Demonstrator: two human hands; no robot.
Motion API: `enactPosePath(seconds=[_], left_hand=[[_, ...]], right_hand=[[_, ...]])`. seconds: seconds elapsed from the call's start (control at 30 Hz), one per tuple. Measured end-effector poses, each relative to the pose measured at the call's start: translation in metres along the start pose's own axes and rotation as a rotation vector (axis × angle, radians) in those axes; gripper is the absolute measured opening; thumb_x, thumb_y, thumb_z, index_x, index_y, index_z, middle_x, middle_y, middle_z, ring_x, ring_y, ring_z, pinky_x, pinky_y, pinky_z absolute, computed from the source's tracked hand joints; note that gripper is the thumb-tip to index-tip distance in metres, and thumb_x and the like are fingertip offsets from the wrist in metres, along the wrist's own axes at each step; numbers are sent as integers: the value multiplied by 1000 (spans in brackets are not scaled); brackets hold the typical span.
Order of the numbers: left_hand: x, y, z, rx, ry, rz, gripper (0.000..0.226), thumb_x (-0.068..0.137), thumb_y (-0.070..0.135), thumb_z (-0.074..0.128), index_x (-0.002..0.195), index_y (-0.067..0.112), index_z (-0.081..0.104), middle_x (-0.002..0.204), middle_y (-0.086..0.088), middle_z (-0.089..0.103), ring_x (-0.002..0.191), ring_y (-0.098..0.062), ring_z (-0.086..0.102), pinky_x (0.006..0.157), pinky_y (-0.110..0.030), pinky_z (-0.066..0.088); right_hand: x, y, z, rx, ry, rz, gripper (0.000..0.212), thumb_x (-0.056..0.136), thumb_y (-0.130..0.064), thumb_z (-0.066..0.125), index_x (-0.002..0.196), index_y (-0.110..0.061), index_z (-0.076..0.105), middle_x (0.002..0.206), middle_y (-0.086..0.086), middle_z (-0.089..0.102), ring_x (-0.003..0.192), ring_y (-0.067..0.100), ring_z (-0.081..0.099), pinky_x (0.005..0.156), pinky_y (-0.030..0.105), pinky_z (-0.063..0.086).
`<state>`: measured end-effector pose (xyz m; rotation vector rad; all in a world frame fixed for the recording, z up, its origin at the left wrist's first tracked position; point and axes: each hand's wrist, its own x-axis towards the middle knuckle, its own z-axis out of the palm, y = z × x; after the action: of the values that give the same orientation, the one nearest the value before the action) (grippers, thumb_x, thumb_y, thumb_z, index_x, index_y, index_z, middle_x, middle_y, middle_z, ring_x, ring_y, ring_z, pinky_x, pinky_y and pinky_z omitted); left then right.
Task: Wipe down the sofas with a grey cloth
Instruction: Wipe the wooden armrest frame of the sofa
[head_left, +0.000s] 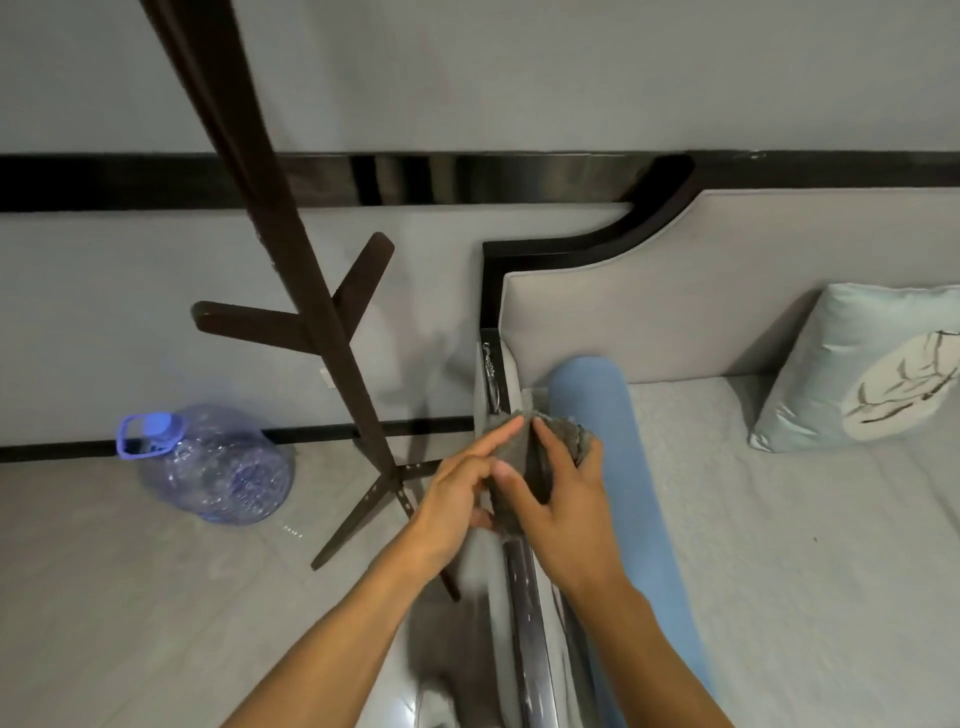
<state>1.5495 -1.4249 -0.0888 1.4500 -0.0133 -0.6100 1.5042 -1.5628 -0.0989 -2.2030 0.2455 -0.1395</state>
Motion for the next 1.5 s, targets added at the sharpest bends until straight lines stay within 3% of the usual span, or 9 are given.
enactPosePath(seconds=[0.13,0.33,0.57,0.67,0.77,0.9,1.13,1.3,1.5], left_hand=[[58,-21,-10,-60,70,-65,45,110,41,24,137,40,60,130,10,70,111,-9,70,77,-29,61],[137,-67,-26,9,200,-5,42,107,42,27,133,38,61,114,25,72,106,3,67,74,-27,61],[216,-143,-51,161,518,42,34,107,28,48,133,49,55,140,20,56,127,6,52,112,-29,45],[237,-157,-52,168,559,32,37,105,22,51,140,37,51,132,17,56,105,27,50,85,3,40],[256,-168,-50,136,645,28,36,104,18,54,136,33,51,124,16,58,104,16,55,74,6,38],[277,-173,-50,143,657,24,34,104,14,54,131,33,53,122,12,59,109,7,55,79,4,38],[313,-182,-62,276,437,-66,37,109,14,43,141,28,57,138,6,58,113,7,55,87,2,36],[318,-198,-66,206,369,-50,42,106,10,50,139,35,60,138,7,64,126,-3,60,112,-38,48],[313,-208,-60,232,384,-39,41,108,27,47,146,41,52,140,10,62,130,-5,57,115,-42,45]], right_hand=[[49,35,37,-324,16,-63,85,83,-74,54,153,-32,33,128,0,40,108,21,54,96,34,51],[124,108,91,-353,71,-252,49,94,-26,67,140,-19,55,120,8,57,95,23,63,79,36,58],[218,204,118,-498,172,-348,38,88,-9,74,124,-15,68,106,12,64,79,33,58,67,43,53],[272,216,127,-528,176,-358,38,85,-8,76,121,-19,71,102,12,65,78,35,57,69,41,49],[321,206,152,-585,106,-383,45,85,-3,70,127,-19,67,112,14,62,87,37,56,74,42,45],[348,193,168,-668,-58,-358,53,86,3,58,133,-21,61,129,12,52,103,37,51,83,44,41],[320,213,158,-545,-21,-360,42,82,5,67,117,-17,71,108,12,61,82,36,56,70,42,51],[356,192,167,-574,-60,-278,47,88,5,60,128,-20,64,130,9,53,104,34,54,76,40,51],[304,212,141,-457,-190,-414,39,94,-12,64,129,-29,66,122,4,57,100,30,56,72,43,58]])
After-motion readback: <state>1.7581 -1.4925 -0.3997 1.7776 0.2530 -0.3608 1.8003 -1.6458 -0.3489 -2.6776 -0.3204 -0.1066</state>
